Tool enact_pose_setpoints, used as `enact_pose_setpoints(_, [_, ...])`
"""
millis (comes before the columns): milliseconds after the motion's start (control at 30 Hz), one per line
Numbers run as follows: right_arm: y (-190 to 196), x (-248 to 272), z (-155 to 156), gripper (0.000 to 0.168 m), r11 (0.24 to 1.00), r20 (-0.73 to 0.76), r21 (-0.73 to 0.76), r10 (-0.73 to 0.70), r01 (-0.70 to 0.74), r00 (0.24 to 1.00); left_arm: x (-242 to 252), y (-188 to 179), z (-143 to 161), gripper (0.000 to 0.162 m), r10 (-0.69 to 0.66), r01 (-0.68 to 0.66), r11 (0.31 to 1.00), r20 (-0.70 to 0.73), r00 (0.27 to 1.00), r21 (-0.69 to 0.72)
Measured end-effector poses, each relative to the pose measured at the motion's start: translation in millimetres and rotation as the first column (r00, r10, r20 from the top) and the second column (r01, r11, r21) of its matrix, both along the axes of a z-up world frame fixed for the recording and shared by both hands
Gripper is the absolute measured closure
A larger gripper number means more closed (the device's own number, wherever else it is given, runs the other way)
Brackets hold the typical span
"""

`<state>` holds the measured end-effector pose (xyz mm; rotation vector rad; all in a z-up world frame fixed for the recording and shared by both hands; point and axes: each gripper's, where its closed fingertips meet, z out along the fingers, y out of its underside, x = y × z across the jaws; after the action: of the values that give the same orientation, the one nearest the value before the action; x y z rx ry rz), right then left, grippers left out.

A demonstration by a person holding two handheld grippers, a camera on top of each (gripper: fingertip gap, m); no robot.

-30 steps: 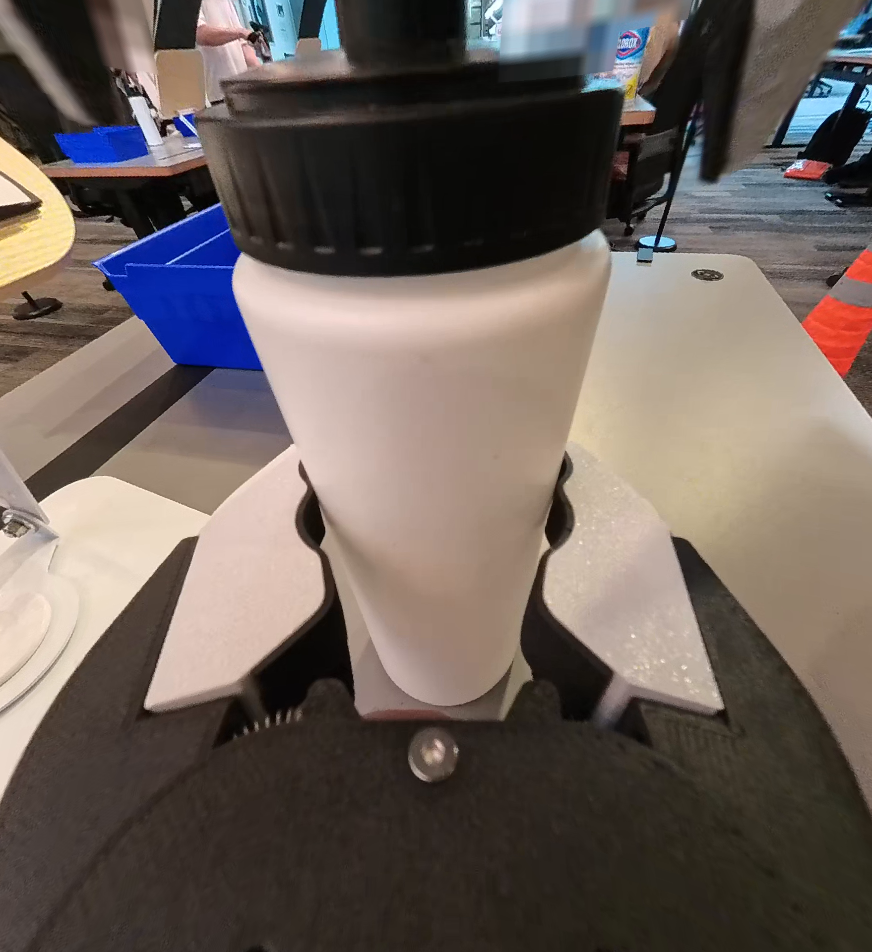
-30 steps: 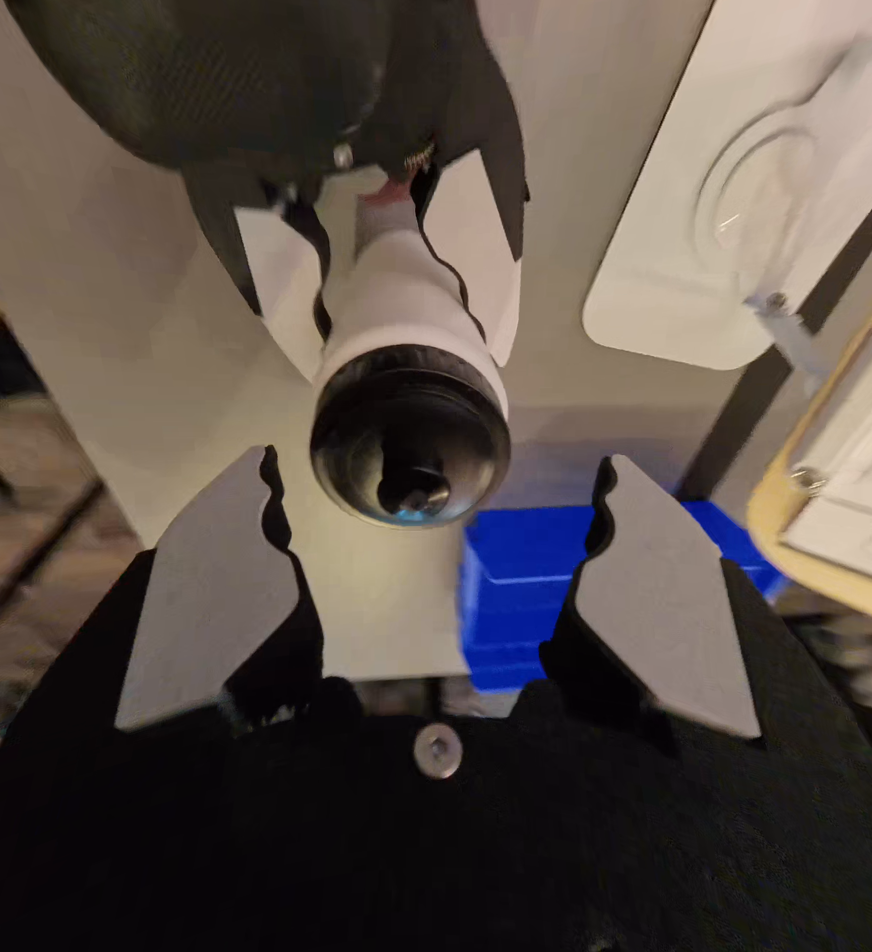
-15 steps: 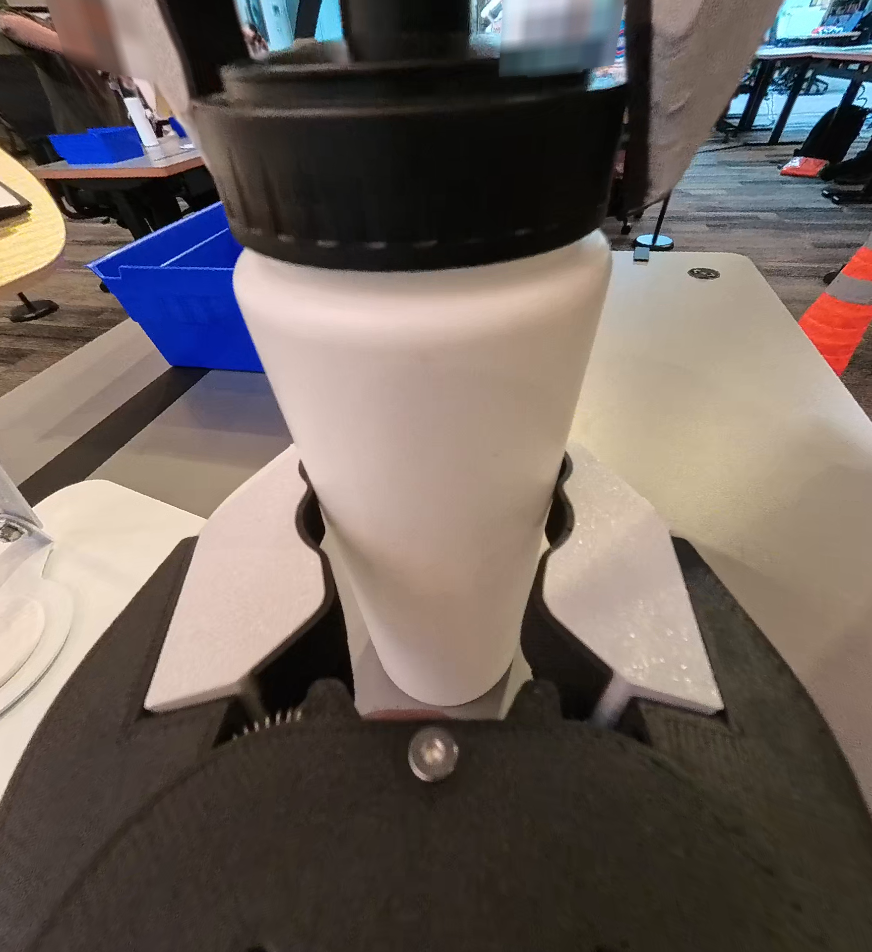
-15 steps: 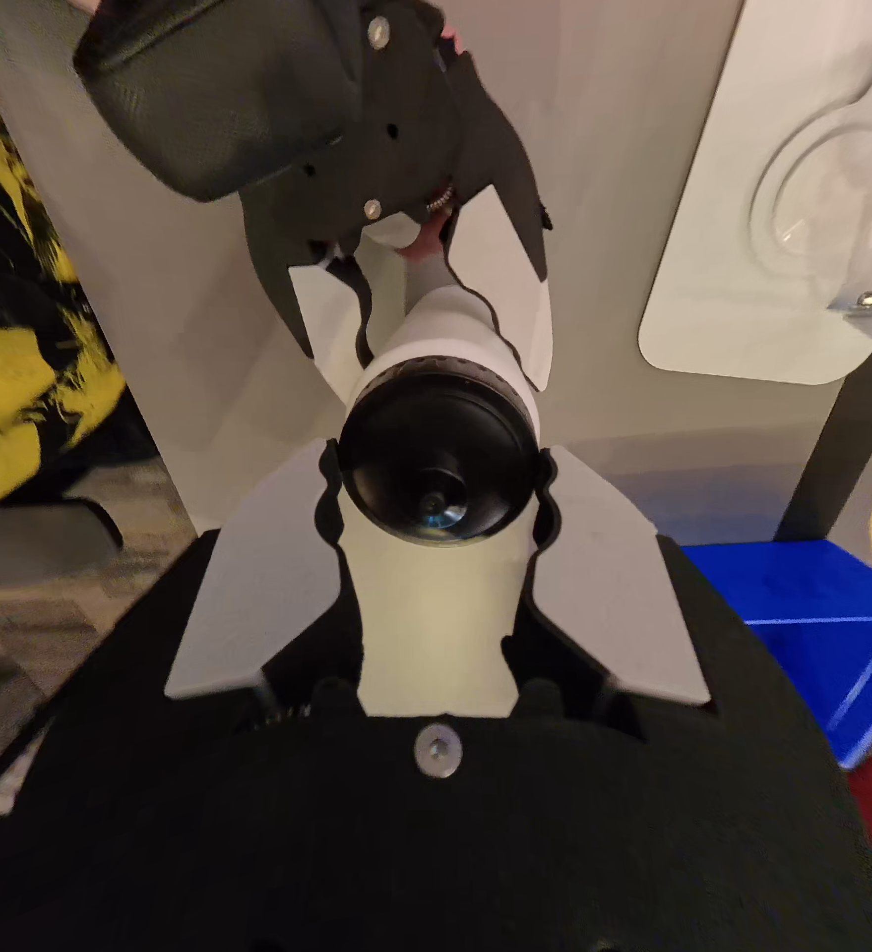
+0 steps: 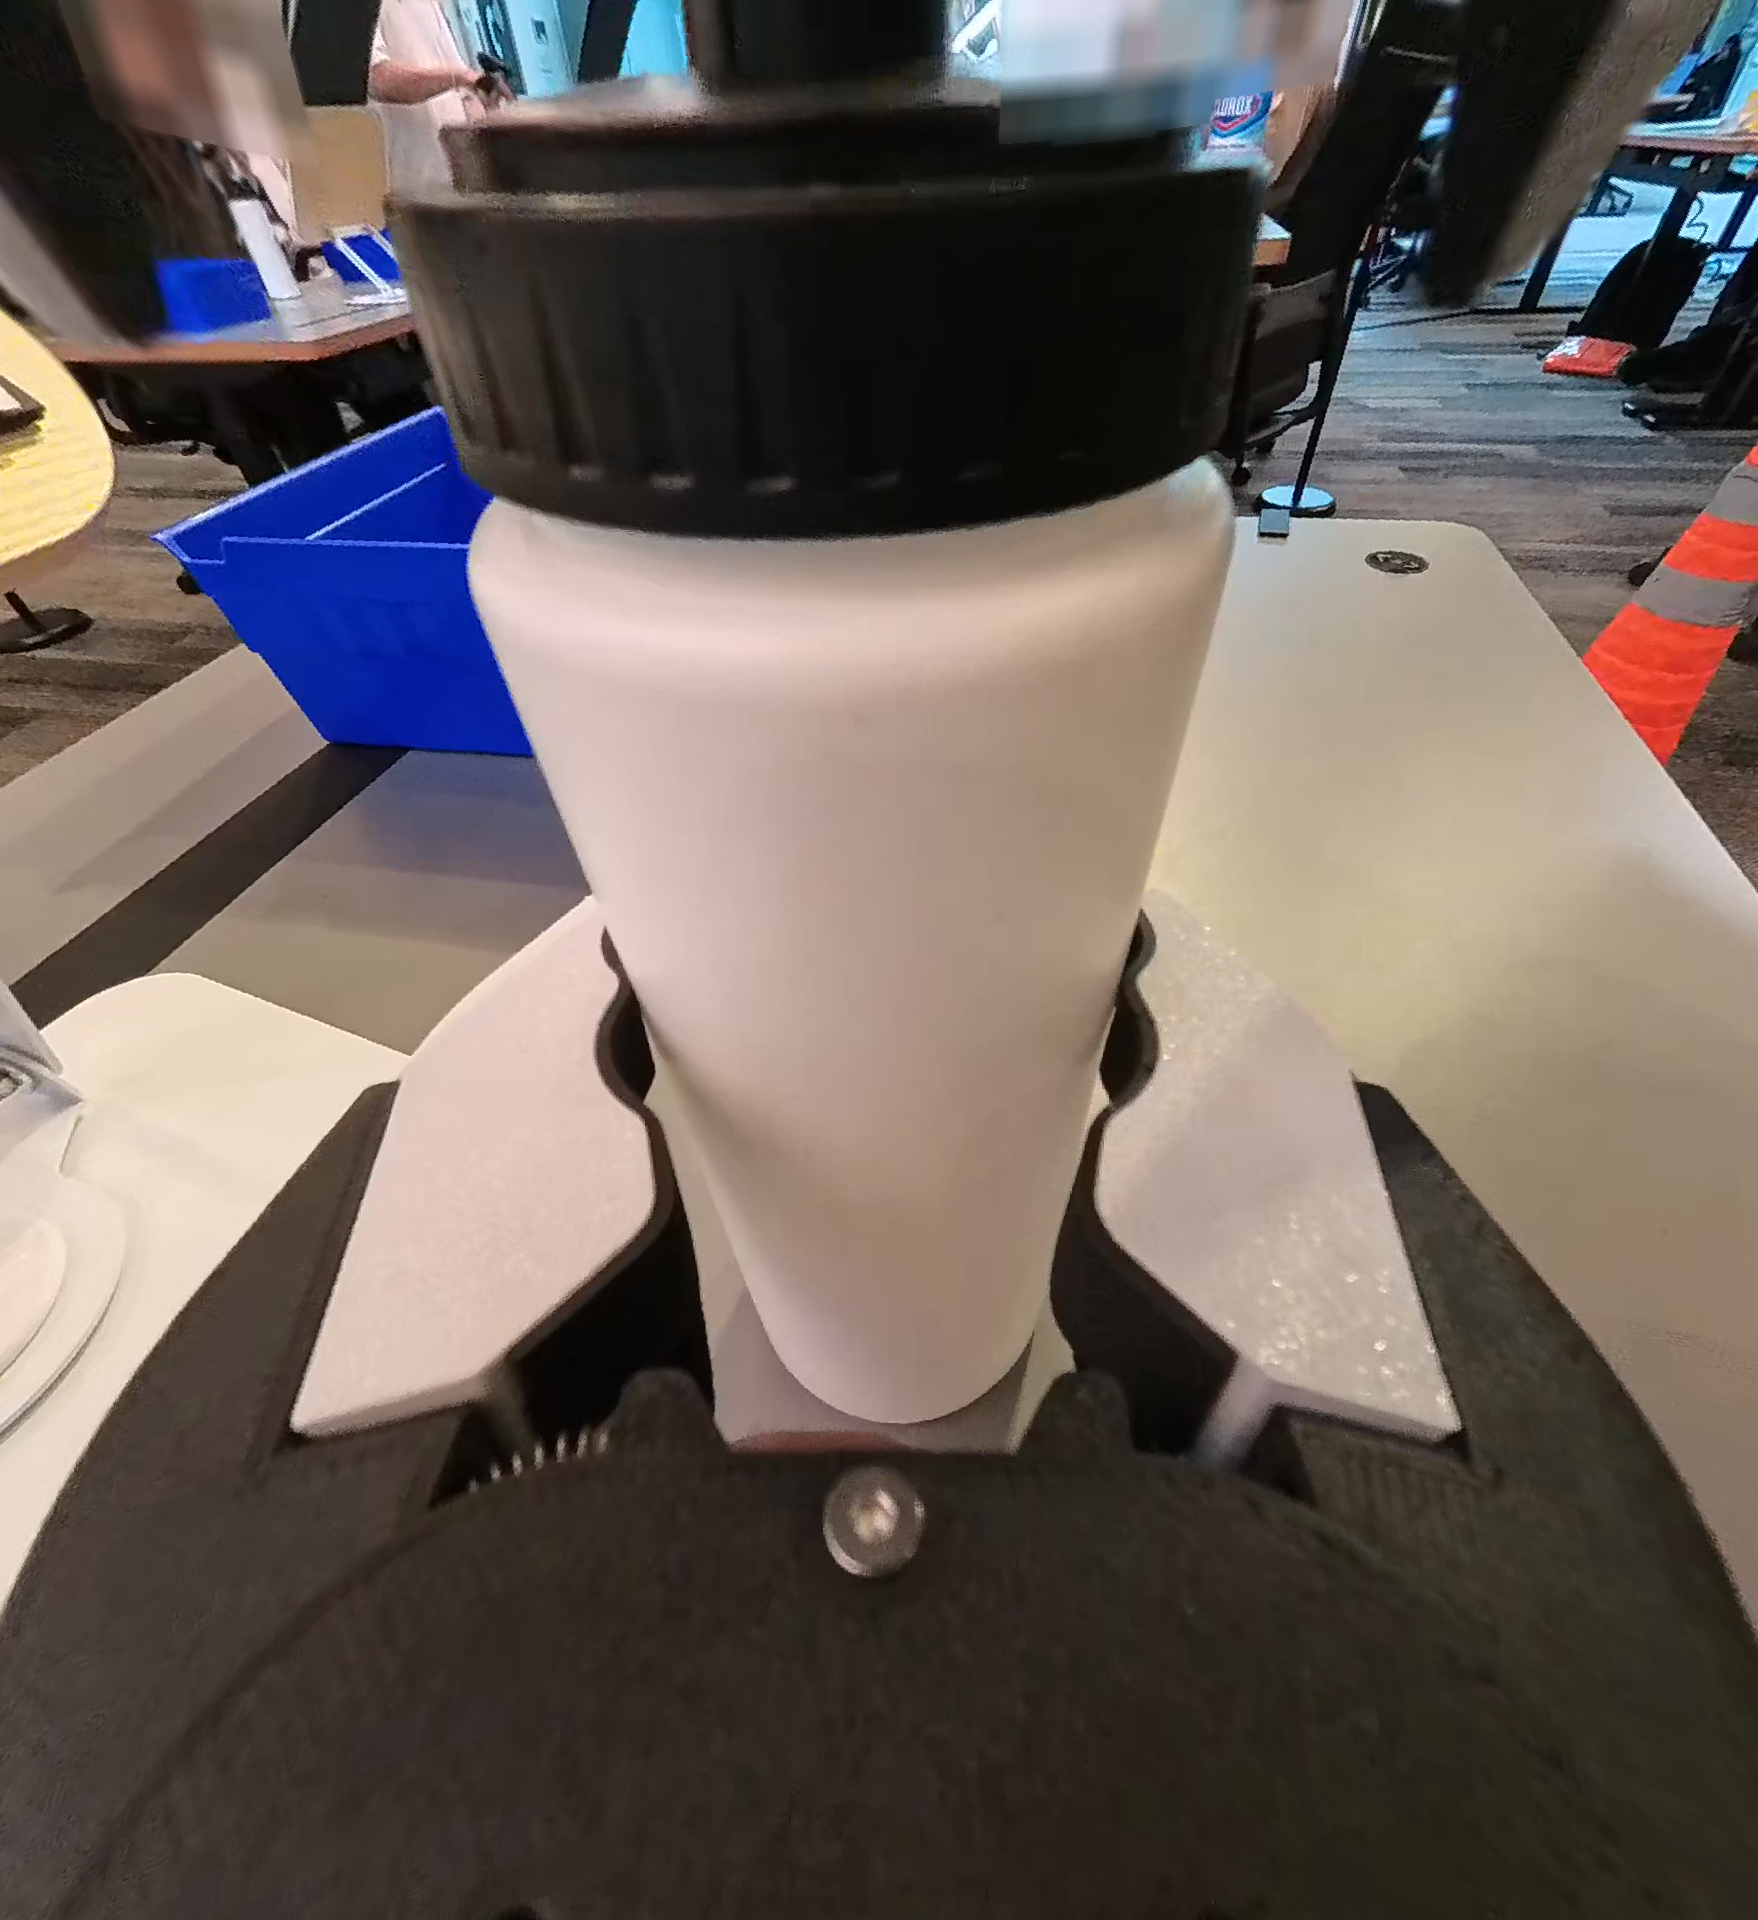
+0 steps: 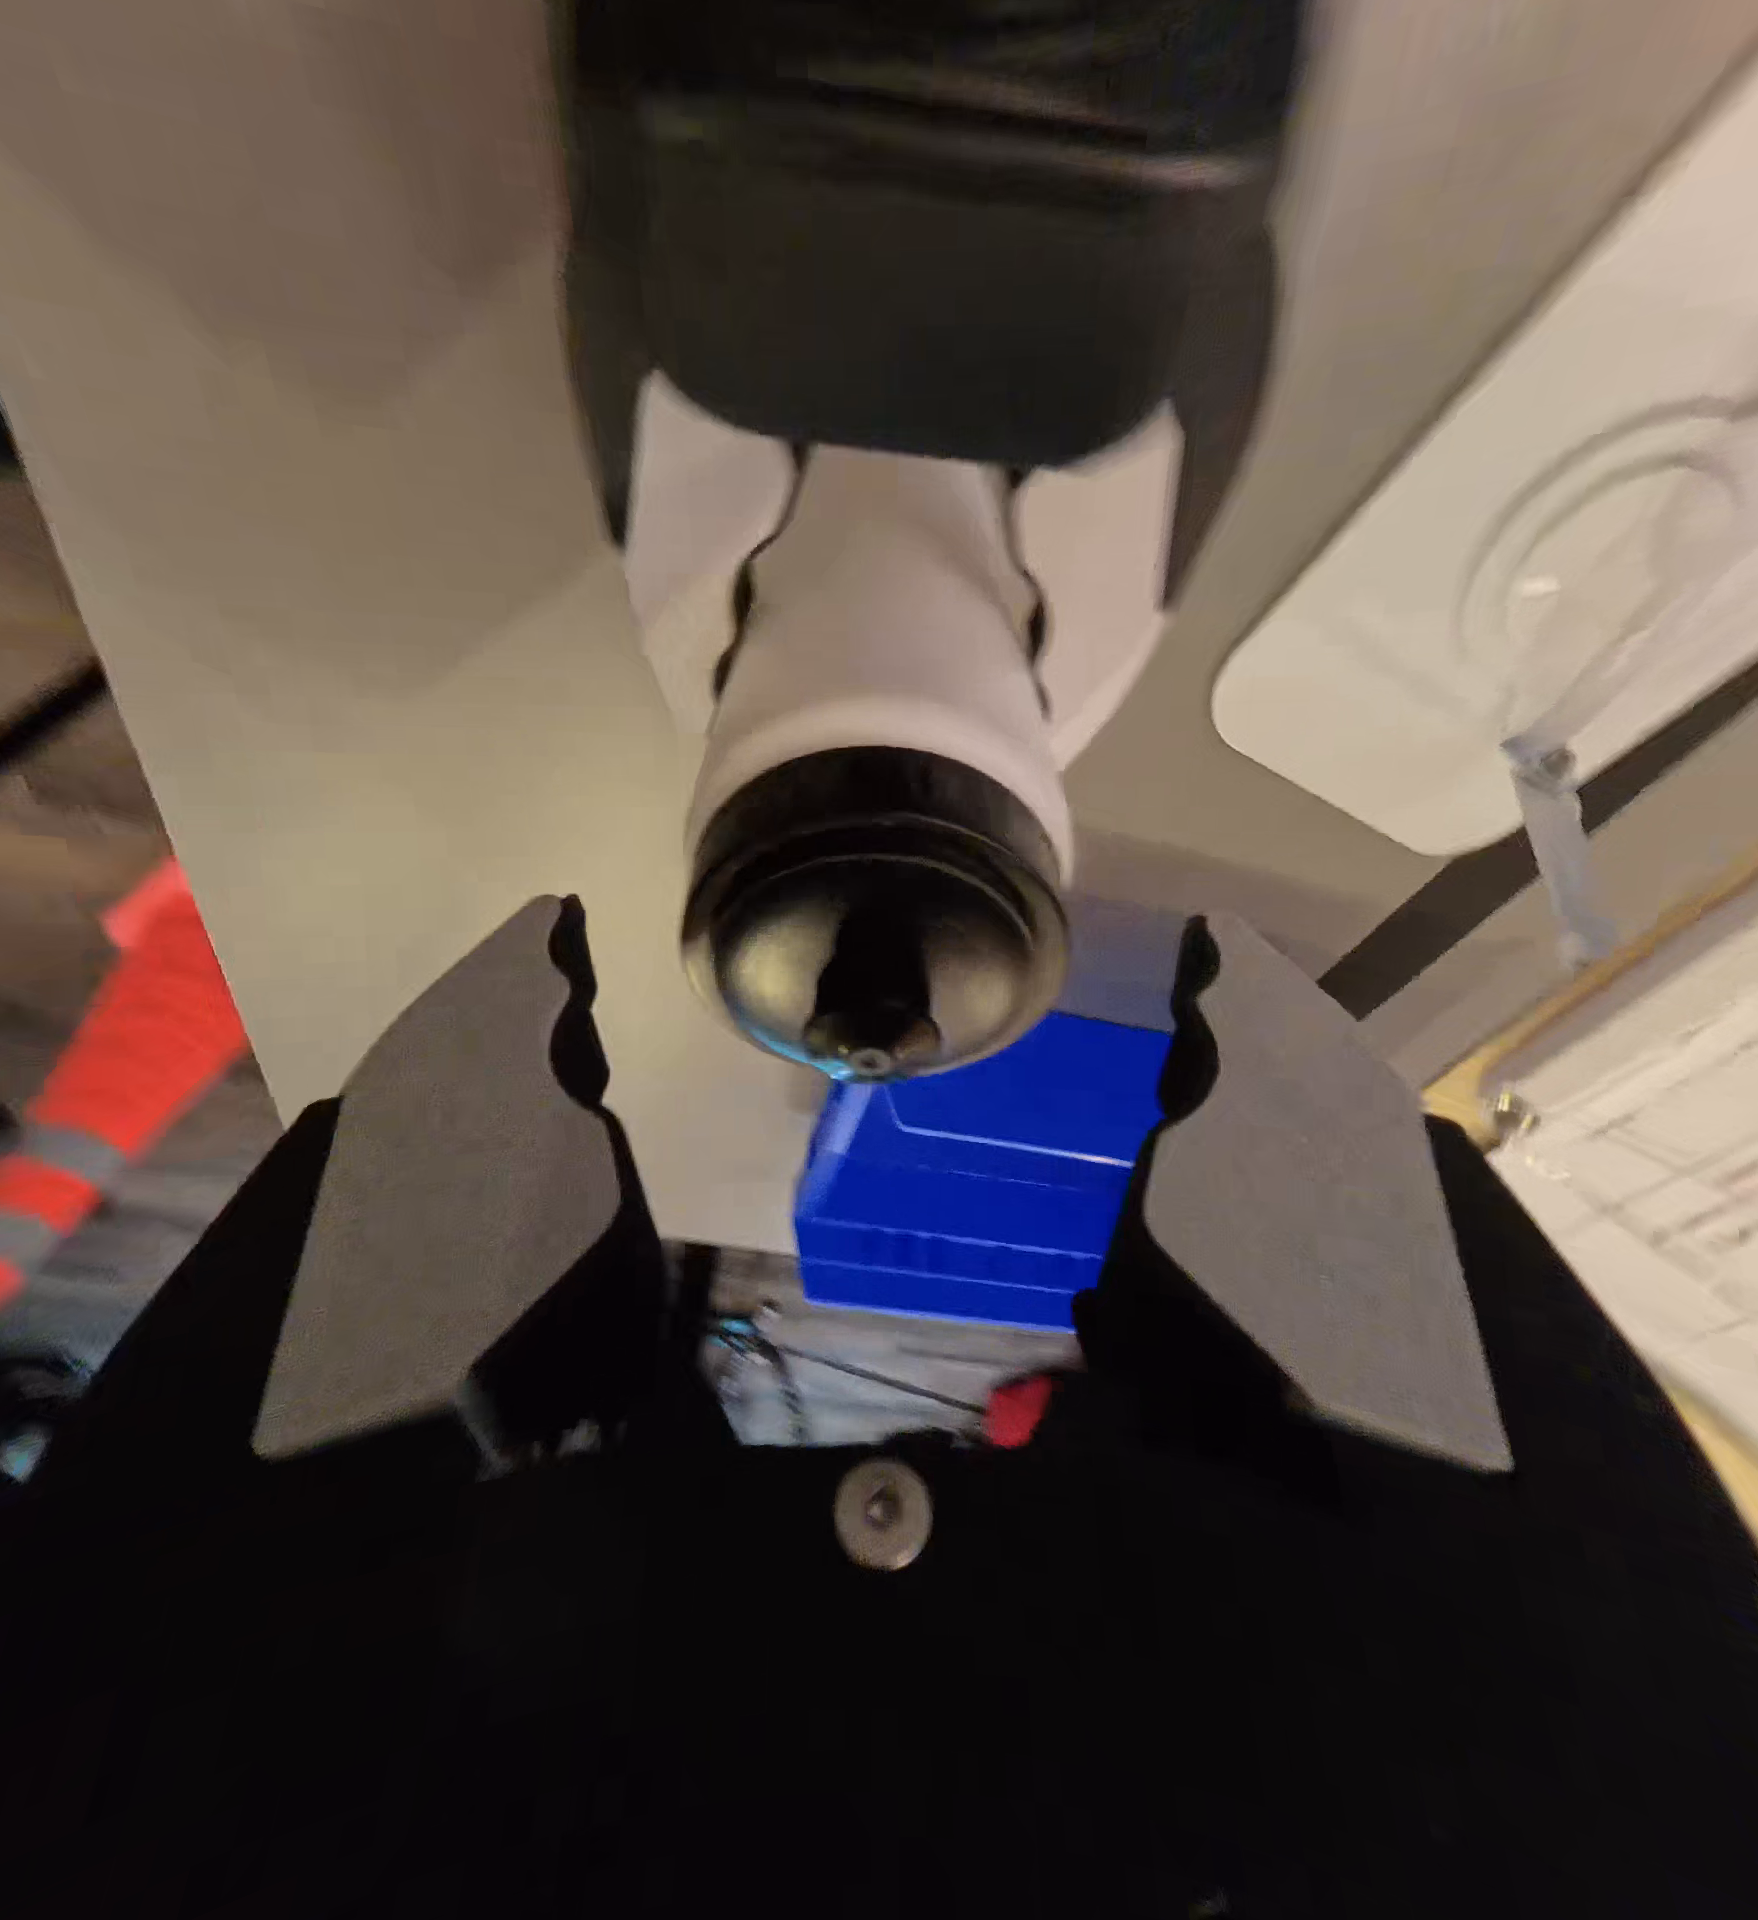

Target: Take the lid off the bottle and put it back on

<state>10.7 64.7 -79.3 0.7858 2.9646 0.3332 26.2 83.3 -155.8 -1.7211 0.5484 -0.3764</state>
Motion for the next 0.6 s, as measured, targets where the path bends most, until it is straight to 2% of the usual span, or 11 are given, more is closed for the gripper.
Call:
enact_pose_setpoints(33, [3.6, -5.2, 3.2, 0.062, 0.997, -0.056, -0.002, -0.083, 0.083, 0.995, 0.2, 0.0, 0.0, 0.076, 0.001, -0.001, 1.0, -0.002, 1.0, 0.001])
enact_pose_setpoints(133, [2.7, -0.4, 6.8, 0.07, 0.947, -0.098, -0.114, -0.311, 0.3, 0.945, 0.9, 0.1, 0.0, 0.076, 0.002, -0.002, 1.0, -0.004, 1.0, 0.001])
enact_pose_setpoints(233, [-2.4, 10.7, 4.4, 0.075, 0.894, -0.082, -0.209, -0.421, 0.397, 0.903, 0.8, 0.2, 0.1, 0.076, 0.002, -0.002, 1.0, -0.001, 1.0, 0.002])
enact_pose_setpoints(333, [-4.0, 10.3, -0.3, 0.088, 0.854, -0.086, -0.252, -0.487, 0.454, 0.869, 1.2, 0.2, 0.1, 0.076, 0.002, -0.002, 1.0, -0.001, 1.0, 0.002])
enact_pose_setpoints(400, [-1.6, 7.3, -2.5, 0.095, 0.842, -0.096, -0.26, -0.51, 0.473, 0.855, 1.2, 0.3, 0.0, 0.076, 0.003, -0.003, 1.0, -0.003, 1.0, 0.001])
enact_pose_setpoints(467, [-2.1, 5.9, -2.9, 0.095, 0.842, -0.093, -0.274, -0.505, 0.465, 0.858, 0.6, 0.1, 0.0, 0.076, 0.003, -0.003, 1.0, 0.002, 1.0, 0.0])
enact_pose_setpoints(600, [-1.2, 8.0, -2.7, 0.095, 0.908, -0.085, -0.232, -0.377, 0.349, 0.922, 1.3, 0.2, 0.0, 0.076, 0.002, -0.002, 1.0, -0.004, 1.0, 0.002])
